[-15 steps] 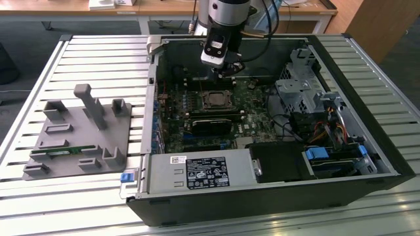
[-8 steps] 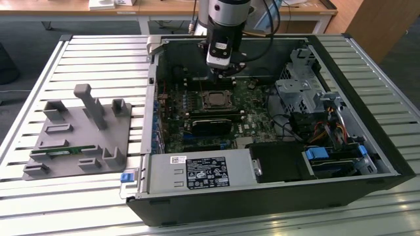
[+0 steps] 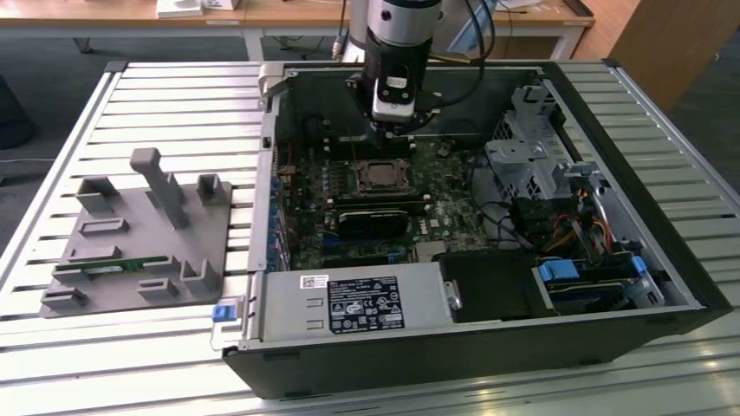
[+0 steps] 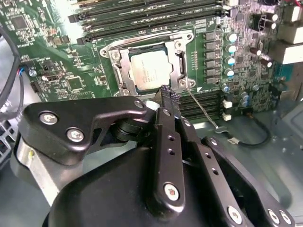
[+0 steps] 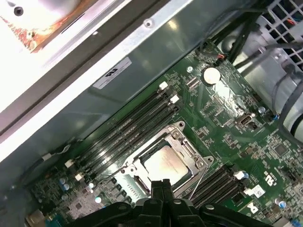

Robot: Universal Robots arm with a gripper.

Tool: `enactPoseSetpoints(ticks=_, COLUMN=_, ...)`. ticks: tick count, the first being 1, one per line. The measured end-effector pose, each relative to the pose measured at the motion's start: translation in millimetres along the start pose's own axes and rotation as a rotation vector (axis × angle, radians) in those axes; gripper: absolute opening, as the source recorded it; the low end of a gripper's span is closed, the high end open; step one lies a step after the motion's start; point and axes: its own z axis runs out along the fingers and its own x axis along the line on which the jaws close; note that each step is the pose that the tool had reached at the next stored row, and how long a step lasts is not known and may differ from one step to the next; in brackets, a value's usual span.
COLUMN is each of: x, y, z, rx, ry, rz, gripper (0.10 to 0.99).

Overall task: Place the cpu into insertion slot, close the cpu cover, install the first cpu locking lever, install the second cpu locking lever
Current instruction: 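Install the first cpu locking lever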

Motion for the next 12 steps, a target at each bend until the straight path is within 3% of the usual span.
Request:
enactPoseSetpoints(ticks=6, x=0.0, y=0.0, z=0.6, rx=-0.016, ry=-0.0206, rz=-0.048, gripper=0.106)
enactPoseSetpoints(ticks=12, x=-0.1, y=-0.1, z=2.0, rx=-0.014, ry=-0.0199, rz=-0.15, gripper=0.106)
